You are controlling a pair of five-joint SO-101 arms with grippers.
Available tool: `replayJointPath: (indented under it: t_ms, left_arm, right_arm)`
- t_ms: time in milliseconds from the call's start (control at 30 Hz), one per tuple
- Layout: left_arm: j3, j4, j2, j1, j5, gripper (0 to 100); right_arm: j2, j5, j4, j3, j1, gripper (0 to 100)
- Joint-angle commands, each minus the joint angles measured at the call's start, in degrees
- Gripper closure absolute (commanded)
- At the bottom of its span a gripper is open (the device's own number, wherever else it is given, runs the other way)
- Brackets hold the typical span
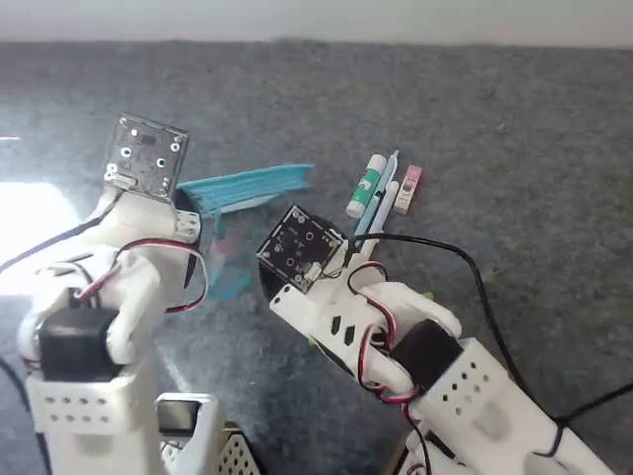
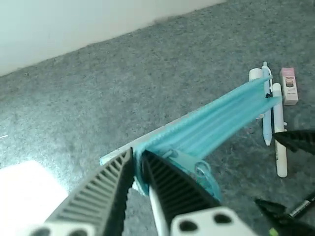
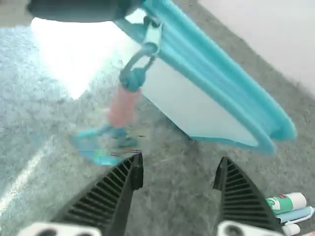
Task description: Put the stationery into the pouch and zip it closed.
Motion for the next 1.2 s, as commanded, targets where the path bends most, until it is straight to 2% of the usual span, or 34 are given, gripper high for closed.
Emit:
replayJointPath:
  t_ms: [0, 267, 533, 1167]
  left_arm:
    - [-3.56, 0.62, 0.26, 0.62, 1.05, 99]
    - [-3.38, 0.53, 0.26, 0.53, 1.14, 99]
    - [2.07, -3.25, 0.18, 0.44, 1.05, 99]
    - [2.95, -3.43, 0.09, 0.53, 1.05, 99]
  right_arm:
    - [0.84, -1.41, -2.07, -0.7, -2.42, 75.7]
    - [0.75, -1.76, -0.04, -0.7, -9.01, 73.6]
    - [-4.44, -2.99, 1.01, -0.44, -5.14, 73.1]
    - [0.57, -4.48, -9.71, -0.44, -6.37, 73.4]
